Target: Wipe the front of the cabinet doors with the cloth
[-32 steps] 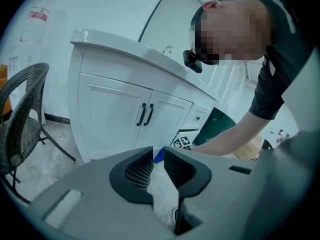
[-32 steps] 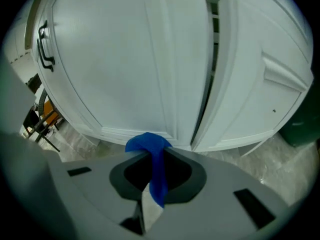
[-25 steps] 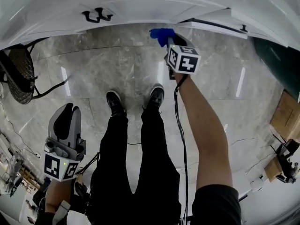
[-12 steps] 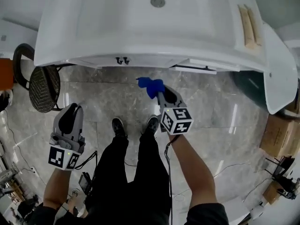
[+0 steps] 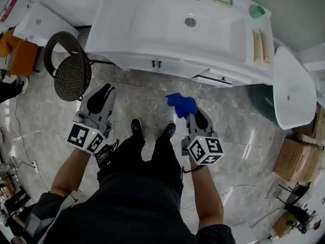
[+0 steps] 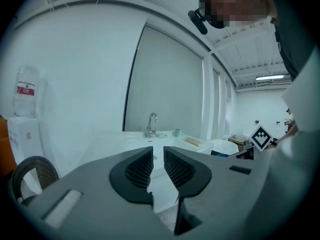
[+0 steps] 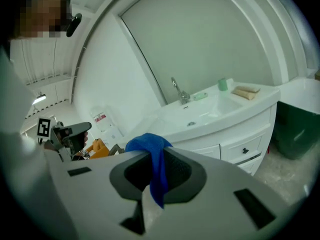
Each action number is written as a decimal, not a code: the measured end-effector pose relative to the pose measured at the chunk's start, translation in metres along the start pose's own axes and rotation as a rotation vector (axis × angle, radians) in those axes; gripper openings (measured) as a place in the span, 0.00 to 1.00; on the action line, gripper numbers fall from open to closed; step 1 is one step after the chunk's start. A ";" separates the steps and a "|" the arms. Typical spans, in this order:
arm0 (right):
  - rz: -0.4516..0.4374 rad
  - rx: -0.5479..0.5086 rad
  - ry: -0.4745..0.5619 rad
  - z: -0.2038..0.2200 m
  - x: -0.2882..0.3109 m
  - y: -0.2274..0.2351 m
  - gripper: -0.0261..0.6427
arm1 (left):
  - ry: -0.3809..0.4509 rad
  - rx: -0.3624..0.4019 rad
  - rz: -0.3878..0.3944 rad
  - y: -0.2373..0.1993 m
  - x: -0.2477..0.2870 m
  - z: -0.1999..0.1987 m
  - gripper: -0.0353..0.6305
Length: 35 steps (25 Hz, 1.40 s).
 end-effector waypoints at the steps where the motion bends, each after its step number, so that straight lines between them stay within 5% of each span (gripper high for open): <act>1: 0.004 -0.015 0.018 -0.010 -0.009 -0.010 0.09 | 0.014 0.003 0.002 -0.001 -0.004 -0.009 0.15; 8: 0.026 -0.142 0.132 -0.065 -0.061 -0.079 0.09 | 0.083 -0.020 0.021 0.001 -0.044 -0.049 0.15; 16: 0.040 -0.227 0.223 -0.106 -0.083 -0.141 0.09 | 0.131 0.042 0.031 0.001 -0.075 -0.073 0.15; 29: -0.052 -0.389 0.268 -0.118 -0.086 -0.213 0.09 | 0.177 0.010 0.012 -0.026 -0.099 -0.071 0.15; 35: -0.026 -0.368 0.269 -0.105 -0.082 -0.225 0.09 | 0.153 0.010 0.041 -0.037 -0.101 -0.059 0.15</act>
Point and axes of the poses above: the fingertips, and each gripper's own axes: x forward along the fingers, y to its right, z out of its underside, the point moved 9 cm from there along -x, backward along the fingers, and after that the axes turned 9 degrees about -z, right-handed, at the moved point
